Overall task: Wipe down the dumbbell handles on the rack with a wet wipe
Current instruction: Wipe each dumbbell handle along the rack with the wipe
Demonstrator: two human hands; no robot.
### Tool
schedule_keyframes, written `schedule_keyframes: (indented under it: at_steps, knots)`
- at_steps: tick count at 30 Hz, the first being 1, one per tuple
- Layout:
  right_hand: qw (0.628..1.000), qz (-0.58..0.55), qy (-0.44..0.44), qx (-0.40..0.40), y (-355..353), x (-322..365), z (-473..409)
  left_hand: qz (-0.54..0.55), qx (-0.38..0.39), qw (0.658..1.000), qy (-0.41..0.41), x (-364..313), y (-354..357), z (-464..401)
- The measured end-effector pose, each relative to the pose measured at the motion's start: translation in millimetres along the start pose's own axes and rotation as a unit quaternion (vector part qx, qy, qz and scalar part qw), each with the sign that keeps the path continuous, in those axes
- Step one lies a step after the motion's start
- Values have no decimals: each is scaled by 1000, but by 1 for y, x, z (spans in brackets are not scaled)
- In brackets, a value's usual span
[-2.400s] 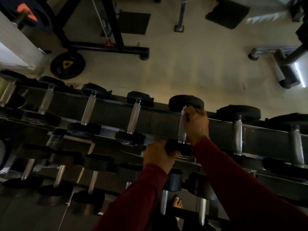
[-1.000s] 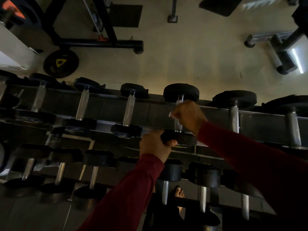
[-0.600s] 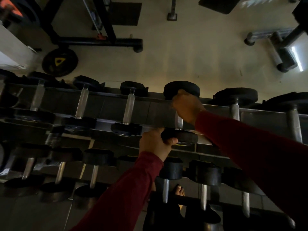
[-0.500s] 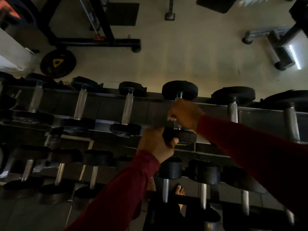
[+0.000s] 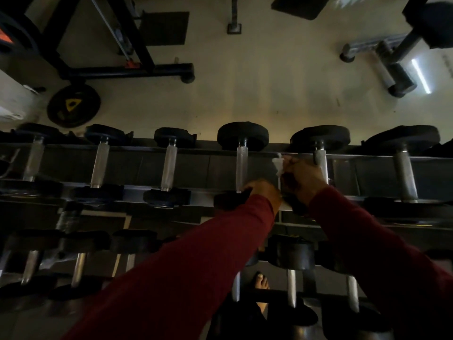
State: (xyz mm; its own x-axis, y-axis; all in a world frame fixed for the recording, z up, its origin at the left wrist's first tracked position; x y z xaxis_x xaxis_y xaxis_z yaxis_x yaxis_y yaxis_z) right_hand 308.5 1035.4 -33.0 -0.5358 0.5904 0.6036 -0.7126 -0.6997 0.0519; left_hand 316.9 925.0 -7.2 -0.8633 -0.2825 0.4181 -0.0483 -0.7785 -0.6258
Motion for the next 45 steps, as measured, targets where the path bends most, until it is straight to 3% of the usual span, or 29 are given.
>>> schedule_keyframes:
  at_steps: [4, 8, 13, 18, 24, 26, 27, 30, 31, 32, 38, 41, 45]
  knots:
    - [998, -64, -1, 5, -7, 8, 0, 13, 0, 999, 46, 5, -7, -1]
    - [994, -104, -18, 31, -8, 18, -3, 37, -96, 993, 55, 14, 12, 13]
    - [996, -70, -15, 60, 3, 23, 5, 51, -206, 975, 58, 22, 52, 20]
    - [993, 85, -43, 67, 22, 9, -1, 64, -312, 947, 40, 22, 70, 20]
    - [971, 184, -112, 100, 48, -1, -12, 335, -309, 887, -74, 11, 77, 25]
    - [961, 212, -147, 101, 58, -1, -12, 483, -309, 805, -153, 9, 72, 27]
    - [956, 224, -162, 95, 60, -1, -12, 574, -316, 724, -213, 8, 68, 26]
    - [952, 230, -183, 85, 63, 0, -12, 769, -273, 381, -435, 15, 71, 12]
    - [947, 244, -191, 83, 62, 0, -11, 784, -237, 309, -484, 18, 74, 7]
    - [942, 259, -194, 83, 60, -3, -10, 782, -212, 276, -517, 19, 80, 0]
    - [945, 280, -135, 104, 35, -41, 0, 775, -214, 201, -559, 17, 83, -8]
    - [943, 289, -133, 101, 34, -45, -7, 770, -206, 193, -572, 18, 82, -9]
    - [953, 218, -198, 66, 58, -19, -17, 755, -202, 191, -594, 16, 90, -14]
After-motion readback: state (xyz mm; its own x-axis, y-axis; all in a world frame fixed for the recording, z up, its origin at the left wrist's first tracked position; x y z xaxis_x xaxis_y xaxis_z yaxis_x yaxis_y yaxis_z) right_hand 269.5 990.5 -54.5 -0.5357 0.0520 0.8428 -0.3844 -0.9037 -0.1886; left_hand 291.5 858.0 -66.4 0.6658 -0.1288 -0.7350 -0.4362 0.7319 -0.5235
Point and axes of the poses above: each hand's wrist, its own z-axis away from the middle knuckle, its own y-axis out of the palm, x = y × z, the point moved 1 cm from there along -z, towards the middle knuckle, and after that the axes turned 9 degrees about -z, right-handed, at the moved point
